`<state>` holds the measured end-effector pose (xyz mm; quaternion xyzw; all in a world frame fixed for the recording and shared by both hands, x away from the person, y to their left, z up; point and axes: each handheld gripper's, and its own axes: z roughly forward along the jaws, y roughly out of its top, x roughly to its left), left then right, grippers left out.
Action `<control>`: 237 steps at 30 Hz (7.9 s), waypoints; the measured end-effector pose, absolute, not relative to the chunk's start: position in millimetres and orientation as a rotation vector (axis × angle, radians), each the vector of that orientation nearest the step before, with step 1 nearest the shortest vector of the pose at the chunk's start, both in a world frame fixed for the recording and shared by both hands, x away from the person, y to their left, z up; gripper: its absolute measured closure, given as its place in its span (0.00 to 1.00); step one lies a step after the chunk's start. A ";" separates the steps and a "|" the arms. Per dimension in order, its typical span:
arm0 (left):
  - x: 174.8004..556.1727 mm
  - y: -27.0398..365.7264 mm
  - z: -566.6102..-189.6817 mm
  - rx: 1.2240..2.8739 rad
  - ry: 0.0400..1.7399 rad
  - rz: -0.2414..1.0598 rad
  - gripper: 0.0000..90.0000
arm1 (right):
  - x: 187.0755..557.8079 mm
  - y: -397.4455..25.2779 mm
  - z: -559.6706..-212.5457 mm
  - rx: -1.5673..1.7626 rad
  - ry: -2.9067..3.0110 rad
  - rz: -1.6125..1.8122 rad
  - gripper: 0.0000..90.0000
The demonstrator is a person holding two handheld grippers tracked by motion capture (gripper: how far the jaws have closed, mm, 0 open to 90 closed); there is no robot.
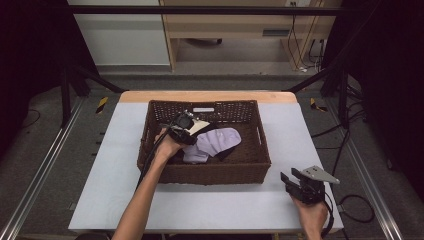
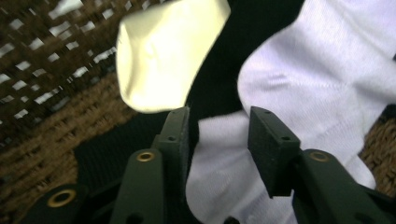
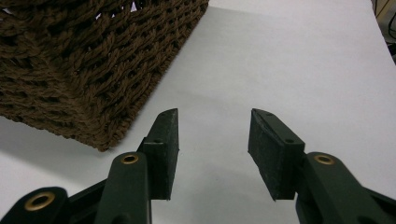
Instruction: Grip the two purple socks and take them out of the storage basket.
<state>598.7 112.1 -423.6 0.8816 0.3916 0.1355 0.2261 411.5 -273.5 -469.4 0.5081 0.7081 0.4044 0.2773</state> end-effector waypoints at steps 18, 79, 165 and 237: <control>587.2 120.8 -403.8 2.353 1.079 0.385 0.96 | 408.9 -276.4 -468.1 1.367 1.894 1.084 0.60; 380.8 198.4 -294.4 1.741 0.587 0.611 0.97 | 403.6 -277.7 -465.6 1.350 1.883 1.083 0.61; 446.9 173.3 -327.3 1.866 0.871 0.572 0.47 | 405.0 -275.8 -466.1 1.392 1.869 1.069 0.43; 601.7 91.6 -420.4 2.329 1.181 0.350 0.62 | 409.3 -267.1 -471.2 1.373 1.870 1.047 0.45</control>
